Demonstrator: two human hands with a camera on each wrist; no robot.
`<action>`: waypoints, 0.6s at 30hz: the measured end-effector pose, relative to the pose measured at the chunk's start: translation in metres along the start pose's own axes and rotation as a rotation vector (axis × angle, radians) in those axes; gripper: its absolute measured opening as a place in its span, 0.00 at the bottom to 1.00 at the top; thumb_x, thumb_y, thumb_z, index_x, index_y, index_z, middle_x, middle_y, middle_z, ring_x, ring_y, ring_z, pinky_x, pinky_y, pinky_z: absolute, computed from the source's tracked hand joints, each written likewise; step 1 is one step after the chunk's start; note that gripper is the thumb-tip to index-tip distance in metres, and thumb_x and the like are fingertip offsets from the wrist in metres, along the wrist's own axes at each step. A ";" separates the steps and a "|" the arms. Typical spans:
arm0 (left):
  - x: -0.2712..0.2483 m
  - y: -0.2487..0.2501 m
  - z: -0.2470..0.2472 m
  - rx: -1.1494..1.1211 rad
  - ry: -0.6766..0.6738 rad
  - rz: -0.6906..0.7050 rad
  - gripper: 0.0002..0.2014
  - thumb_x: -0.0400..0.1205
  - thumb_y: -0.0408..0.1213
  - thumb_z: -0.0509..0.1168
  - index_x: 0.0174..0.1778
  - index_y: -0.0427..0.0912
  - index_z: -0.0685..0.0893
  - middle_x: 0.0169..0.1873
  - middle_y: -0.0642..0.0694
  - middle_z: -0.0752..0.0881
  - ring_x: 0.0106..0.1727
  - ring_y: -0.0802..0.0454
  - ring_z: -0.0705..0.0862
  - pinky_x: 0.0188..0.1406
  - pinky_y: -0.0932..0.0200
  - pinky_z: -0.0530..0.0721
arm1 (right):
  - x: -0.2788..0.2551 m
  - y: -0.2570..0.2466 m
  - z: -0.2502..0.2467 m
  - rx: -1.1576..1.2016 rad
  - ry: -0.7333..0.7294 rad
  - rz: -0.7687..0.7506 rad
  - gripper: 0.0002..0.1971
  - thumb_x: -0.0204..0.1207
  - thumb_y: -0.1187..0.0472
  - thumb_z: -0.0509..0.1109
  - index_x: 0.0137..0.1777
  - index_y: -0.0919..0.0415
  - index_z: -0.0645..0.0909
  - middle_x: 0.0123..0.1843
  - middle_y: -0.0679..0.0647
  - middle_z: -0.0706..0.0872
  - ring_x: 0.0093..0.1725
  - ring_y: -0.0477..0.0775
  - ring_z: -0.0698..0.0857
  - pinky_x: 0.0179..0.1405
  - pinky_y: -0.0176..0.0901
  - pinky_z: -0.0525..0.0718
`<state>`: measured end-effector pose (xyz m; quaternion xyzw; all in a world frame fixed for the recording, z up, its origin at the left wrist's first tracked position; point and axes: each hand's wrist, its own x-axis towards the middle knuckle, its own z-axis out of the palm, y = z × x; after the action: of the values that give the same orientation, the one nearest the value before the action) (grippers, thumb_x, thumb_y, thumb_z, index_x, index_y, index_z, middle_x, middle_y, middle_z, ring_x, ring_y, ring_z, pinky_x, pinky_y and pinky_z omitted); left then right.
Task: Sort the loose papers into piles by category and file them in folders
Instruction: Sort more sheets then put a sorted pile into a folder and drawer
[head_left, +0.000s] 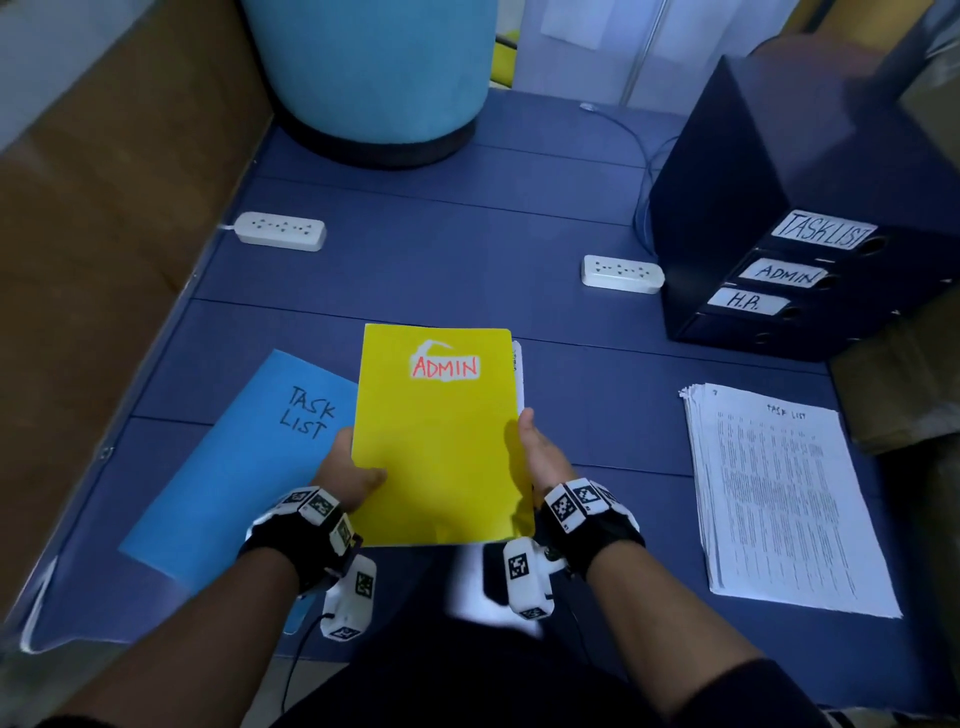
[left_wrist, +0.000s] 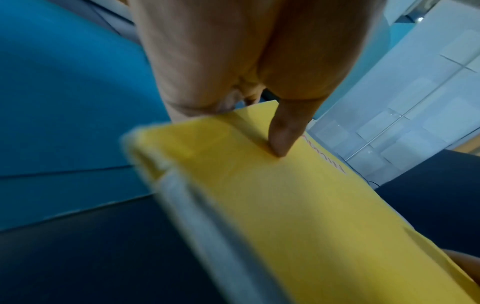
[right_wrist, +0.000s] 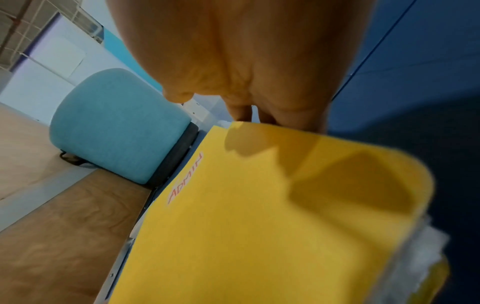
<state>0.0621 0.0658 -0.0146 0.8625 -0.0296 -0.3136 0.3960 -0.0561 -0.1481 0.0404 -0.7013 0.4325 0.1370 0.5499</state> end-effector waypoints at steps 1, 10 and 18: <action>-0.003 0.001 -0.001 -0.026 -0.015 0.028 0.30 0.77 0.24 0.70 0.74 0.36 0.67 0.64 0.33 0.79 0.61 0.35 0.79 0.50 0.50 0.74 | -0.001 -0.001 0.001 0.002 0.003 0.000 0.34 0.86 0.37 0.39 0.84 0.58 0.60 0.85 0.57 0.63 0.83 0.60 0.63 0.80 0.52 0.60; -0.028 0.015 -0.029 -0.166 -0.012 0.219 0.32 0.77 0.20 0.66 0.75 0.43 0.65 0.59 0.45 0.78 0.56 0.44 0.78 0.50 0.51 0.74 | -0.010 0.020 -0.011 0.109 0.025 -0.115 0.29 0.87 0.45 0.56 0.84 0.56 0.62 0.81 0.52 0.69 0.79 0.55 0.70 0.74 0.45 0.66; -0.044 0.062 -0.016 -0.418 -0.123 0.300 0.35 0.79 0.19 0.63 0.76 0.55 0.64 0.65 0.48 0.81 0.64 0.45 0.81 0.62 0.42 0.78 | -0.042 0.032 -0.040 0.090 0.134 -0.247 0.27 0.86 0.46 0.58 0.81 0.57 0.63 0.78 0.52 0.74 0.78 0.55 0.71 0.77 0.52 0.68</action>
<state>0.0482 0.0472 0.0597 0.7271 -0.1159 -0.3025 0.6053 -0.1165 -0.1647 0.0619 -0.7314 0.3842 0.0015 0.5634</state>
